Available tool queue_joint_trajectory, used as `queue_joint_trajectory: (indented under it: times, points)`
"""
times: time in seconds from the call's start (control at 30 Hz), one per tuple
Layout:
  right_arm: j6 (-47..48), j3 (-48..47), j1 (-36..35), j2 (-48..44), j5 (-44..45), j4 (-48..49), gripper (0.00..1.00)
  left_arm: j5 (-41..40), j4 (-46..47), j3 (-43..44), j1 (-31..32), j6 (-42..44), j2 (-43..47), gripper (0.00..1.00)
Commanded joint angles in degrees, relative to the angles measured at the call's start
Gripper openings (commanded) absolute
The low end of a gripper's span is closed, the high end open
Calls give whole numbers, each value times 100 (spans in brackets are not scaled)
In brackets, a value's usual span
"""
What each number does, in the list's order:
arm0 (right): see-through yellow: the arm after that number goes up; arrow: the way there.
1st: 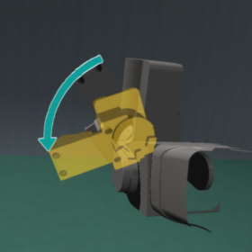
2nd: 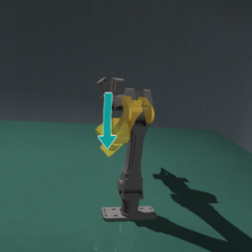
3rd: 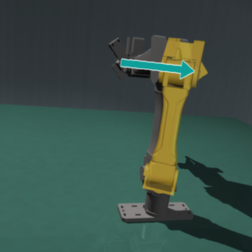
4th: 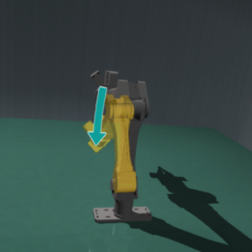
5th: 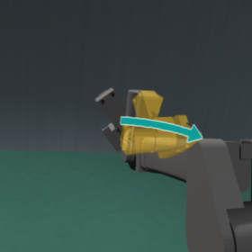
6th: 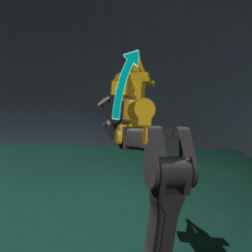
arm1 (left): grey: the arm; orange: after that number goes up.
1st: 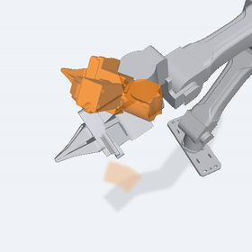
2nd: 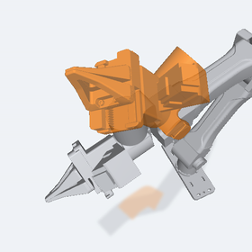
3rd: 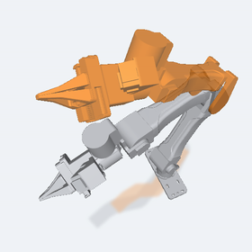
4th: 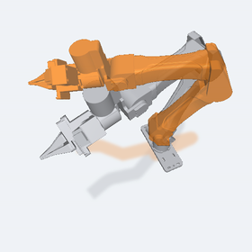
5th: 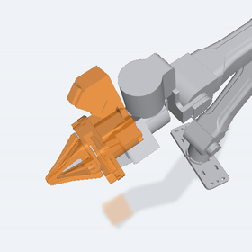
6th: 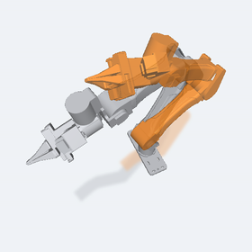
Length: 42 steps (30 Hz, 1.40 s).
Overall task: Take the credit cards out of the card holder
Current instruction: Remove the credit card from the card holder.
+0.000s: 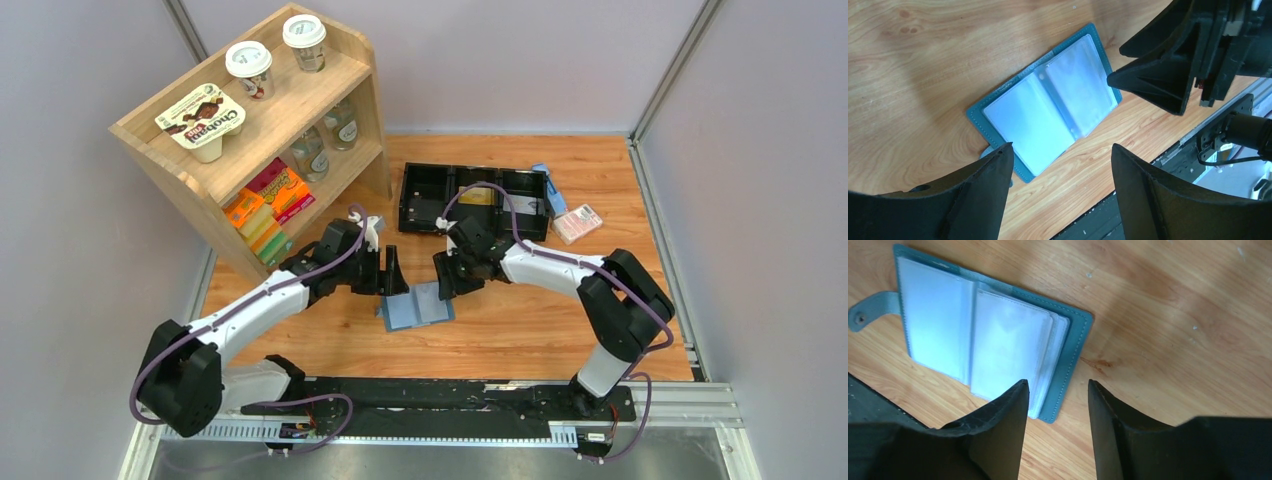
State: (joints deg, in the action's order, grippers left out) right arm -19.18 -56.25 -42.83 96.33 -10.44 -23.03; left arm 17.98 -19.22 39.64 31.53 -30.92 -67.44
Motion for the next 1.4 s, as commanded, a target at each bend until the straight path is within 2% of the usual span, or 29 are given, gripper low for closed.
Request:
queue_joint_trajectory:
  times: [0.0,0.27,0.5,0.7,1.37]
  points:
    - [-278,-317,-59,-369,68,-18,52,66,384,18,29,-230,-146,78]
    - [-1026,-264,-155,-291,51,527,54,-136,481,-237,29,-459,-392,70]
    - [-1062,-439,-270,78,86,720,52,-93,525,-263,29,-503,-823,58]
    - [-1062,-545,-287,333,95,782,50,-31,595,-290,29,-503,-1087,51]
    - [-1132,-589,-340,421,-555,966,48,189,648,-272,29,-521,-1817,40]
